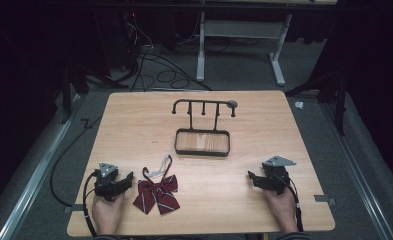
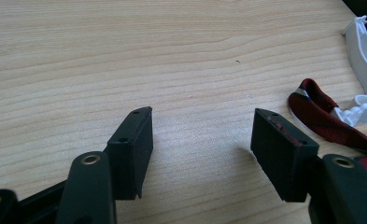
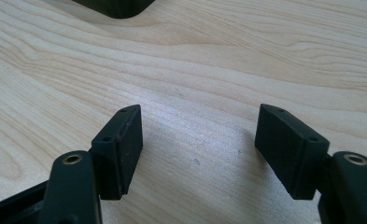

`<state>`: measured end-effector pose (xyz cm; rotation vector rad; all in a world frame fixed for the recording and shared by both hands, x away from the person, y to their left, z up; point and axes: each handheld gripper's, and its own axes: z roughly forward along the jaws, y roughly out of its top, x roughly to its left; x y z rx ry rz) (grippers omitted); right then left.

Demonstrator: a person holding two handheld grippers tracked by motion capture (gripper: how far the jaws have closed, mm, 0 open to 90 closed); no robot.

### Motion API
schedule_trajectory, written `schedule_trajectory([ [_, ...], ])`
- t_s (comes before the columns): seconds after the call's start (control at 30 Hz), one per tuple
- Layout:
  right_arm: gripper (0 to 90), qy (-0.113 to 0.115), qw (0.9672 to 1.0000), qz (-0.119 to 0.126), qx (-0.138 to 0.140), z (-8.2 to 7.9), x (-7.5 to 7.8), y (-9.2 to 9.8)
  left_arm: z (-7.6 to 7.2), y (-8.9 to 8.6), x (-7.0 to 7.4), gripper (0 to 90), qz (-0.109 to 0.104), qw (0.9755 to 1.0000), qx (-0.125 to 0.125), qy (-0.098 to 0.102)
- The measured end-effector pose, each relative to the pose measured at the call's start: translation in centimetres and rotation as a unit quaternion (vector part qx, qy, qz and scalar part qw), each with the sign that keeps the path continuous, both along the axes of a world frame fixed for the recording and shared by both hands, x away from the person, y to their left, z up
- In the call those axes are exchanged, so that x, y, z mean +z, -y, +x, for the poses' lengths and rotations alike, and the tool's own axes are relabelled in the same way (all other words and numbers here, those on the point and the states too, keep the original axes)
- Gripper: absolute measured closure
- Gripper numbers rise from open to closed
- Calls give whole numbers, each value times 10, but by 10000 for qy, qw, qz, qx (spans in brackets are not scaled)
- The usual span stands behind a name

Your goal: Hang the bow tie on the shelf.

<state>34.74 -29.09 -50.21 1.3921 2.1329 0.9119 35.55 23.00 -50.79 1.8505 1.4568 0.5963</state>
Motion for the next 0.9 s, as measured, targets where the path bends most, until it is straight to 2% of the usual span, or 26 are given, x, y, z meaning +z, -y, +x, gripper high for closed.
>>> schedule_trajectory([
  [0.37, 334, 1, 10000, -2, 1, 0, 0, 0, 0, 1, 0, 387, 32, 10000, -8, 4],
  [0.5, 334, 0, 10000, -9, -5, 0, 0, 0, -1, 4, 0, 388, 206, 9998, -17, 6],
  [0.7, 335, 1, 10000, -5, -2, 0, 0, 0, 0, 4, 0, 390, 152, 9999, 8, -2],
  [0.8, 334, 1, 10000, 0, 1, 0, 0, 0, -1, 5, 0, 403, 238, 9997, 16, 17],
  [0.9, 334, -10, 10000, 13, -4, 0, 0, 1, -1, 3, 1, 454, 206, 9998, 30, 5],
])
